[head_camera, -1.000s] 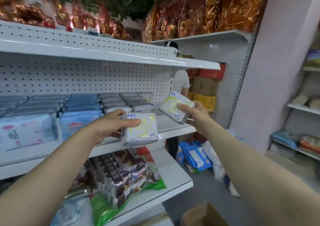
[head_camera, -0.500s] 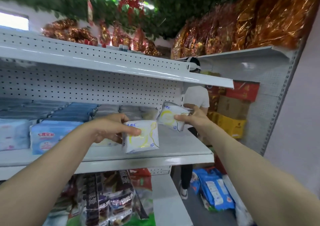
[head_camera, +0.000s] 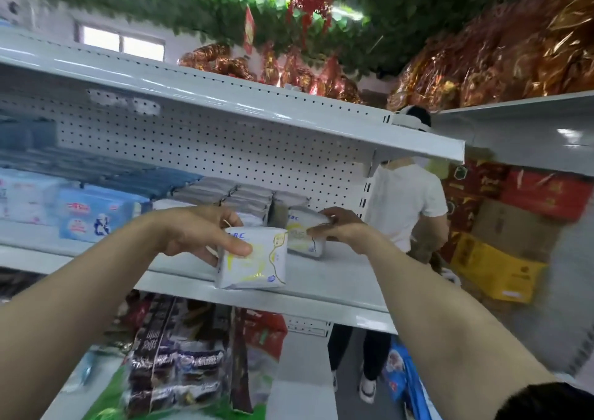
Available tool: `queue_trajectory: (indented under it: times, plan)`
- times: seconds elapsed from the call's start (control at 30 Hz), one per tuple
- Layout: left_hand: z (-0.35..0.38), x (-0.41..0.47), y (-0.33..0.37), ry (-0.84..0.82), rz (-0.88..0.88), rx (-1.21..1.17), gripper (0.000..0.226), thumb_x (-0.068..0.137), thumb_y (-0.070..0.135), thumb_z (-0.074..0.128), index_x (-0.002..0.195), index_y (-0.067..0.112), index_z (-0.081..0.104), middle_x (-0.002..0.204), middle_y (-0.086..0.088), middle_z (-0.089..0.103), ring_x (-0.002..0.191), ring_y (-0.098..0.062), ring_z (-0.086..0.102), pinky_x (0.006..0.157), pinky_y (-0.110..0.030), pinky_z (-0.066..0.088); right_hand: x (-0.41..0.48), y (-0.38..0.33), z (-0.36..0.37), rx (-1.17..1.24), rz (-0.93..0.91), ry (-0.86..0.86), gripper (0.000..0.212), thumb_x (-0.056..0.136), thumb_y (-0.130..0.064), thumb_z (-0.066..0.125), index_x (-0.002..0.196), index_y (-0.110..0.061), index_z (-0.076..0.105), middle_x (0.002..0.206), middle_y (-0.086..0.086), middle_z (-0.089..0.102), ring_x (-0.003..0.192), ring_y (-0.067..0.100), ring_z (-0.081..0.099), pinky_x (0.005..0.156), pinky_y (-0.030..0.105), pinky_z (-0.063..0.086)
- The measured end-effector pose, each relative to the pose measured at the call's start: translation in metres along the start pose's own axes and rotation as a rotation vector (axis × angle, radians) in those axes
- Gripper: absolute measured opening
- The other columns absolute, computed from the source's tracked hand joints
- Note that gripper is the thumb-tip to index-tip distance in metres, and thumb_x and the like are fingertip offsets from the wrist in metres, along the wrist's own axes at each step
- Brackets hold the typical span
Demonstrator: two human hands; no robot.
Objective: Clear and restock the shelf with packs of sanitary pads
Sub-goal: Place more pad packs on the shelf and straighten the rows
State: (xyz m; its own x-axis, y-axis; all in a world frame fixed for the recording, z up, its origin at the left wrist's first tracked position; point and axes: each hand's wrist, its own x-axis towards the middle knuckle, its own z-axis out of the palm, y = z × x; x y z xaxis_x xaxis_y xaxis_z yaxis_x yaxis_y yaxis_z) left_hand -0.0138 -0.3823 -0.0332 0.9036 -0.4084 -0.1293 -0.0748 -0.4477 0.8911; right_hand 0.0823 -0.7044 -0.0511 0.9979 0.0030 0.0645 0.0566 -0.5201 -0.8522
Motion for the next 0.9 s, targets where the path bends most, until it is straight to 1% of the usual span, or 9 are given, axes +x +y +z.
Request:
queue_trajectory:
  times: [0.07,0.17,0.23,0.37,0.47,0.57,0.67,0.77,0.9]
  plan:
    - [0.004,-0.001,0.002,0.017,-0.009,0.007,0.062,0.067,0.022,0.086,0.118,0.009,0.053,0.111,-0.013,0.073,0.103,-0.024,0.071,0.092,-0.045,0.058,0.007,0.0,0.007,-0.009,-0.004,-0.028,0.07,0.052,-0.022,0.099,0.112,-0.015,0.065,0.113,0.009,0.07,0.107,0.024,0.07,0.095,0.041,0.058]
    - [0.009,-0.004,0.006,0.031,-0.019,0.016,0.065,0.066,0.025,0.087,0.119,0.009,0.052,0.11,-0.013,0.073,0.105,-0.025,0.071,0.094,-0.047,0.057,0.022,0.001,0.019,-0.102,-0.055,-0.02,0.086,0.052,-0.036,0.099,0.128,-0.019,0.062,0.126,0.0,0.062,0.117,0.02,0.063,0.099,0.039,0.054]
    - [0.009,-0.004,0.008,0.035,-0.028,0.028,0.068,0.066,0.024,0.091,0.119,0.008,0.053,0.109,-0.012,0.073,0.104,-0.025,0.071,0.093,-0.048,0.057,0.027,-0.002,0.024,-0.177,-0.095,0.021,0.082,0.063,-0.034,0.095,0.135,-0.02,0.059,0.127,-0.007,0.055,0.121,0.017,0.056,0.103,0.032,0.048]
    - [0.009,-0.005,0.008,0.054,-0.045,0.035,0.067,0.065,0.023,0.088,0.121,0.008,0.053,0.108,-0.012,0.073,0.103,-0.025,0.071,0.094,-0.05,0.056,0.039,-0.001,0.028,-0.207,-0.122,0.054,0.079,0.07,-0.031,0.092,0.138,-0.02,0.054,0.138,0.0,0.055,0.126,0.019,0.053,0.095,0.025,0.042]
    - [0.009,-0.006,0.008,0.05,-0.059,0.041,0.065,0.067,0.021,0.086,0.122,0.008,0.053,0.114,-0.015,0.071,0.106,-0.027,0.07,0.097,-0.051,0.054,0.047,0.002,0.031,-0.212,-0.121,0.069,0.078,0.071,-0.031,0.091,0.138,-0.019,0.053,0.135,0.0,0.055,0.124,0.02,0.053,0.088,0.024,0.038]
    - [0.007,-0.007,0.008,0.046,-0.072,0.041,0.063,0.069,0.019,0.085,0.121,0.009,0.052,0.116,-0.017,0.071,0.108,-0.028,0.07,0.097,-0.052,0.054,0.054,0.002,0.035,-0.188,-0.138,0.083,0.075,0.071,-0.028,0.091,0.135,-0.015,0.054,0.132,0.002,0.055,0.118,0.021,0.054,0.087,0.025,0.038]
    - [0.004,-0.007,0.006,0.048,-0.074,0.043,0.062,0.069,0.019,0.085,0.12,0.009,0.053,0.118,-0.018,0.07,0.108,-0.028,0.069,0.097,-0.052,0.054,0.063,0.003,0.039,-0.202,-0.158,0.097,0.075,0.071,-0.028,0.092,0.135,-0.013,0.055,0.138,0.009,0.054,0.123,0.026,0.054,0.088,0.026,0.038]
    - [0.0,-0.007,0.004,0.048,-0.063,0.034,0.07,0.062,0.024,0.088,0.12,0.01,0.053,0.119,-0.018,0.069,0.107,-0.027,0.07,0.095,-0.05,0.055,0.068,0.003,0.04,-0.223,-0.176,0.094,0.073,0.074,-0.026,0.089,0.137,-0.011,0.055,0.138,0.009,0.055,0.127,0.026,0.052,0.088,0.025,0.036]
    - [-0.006,-0.005,-0.001,0.035,-0.045,0.004,0.099,0.037,0.039,0.1,0.12,0.009,0.055,0.112,-0.013,0.072,0.102,-0.025,0.072,0.09,-0.046,0.058,0.075,0.004,0.04,-0.223,-0.175,0.1,0.072,0.076,-0.025,0.088,0.137,-0.009,0.054,0.138,0.009,0.055,0.127,0.026,0.052,0.094,0.026,0.039]
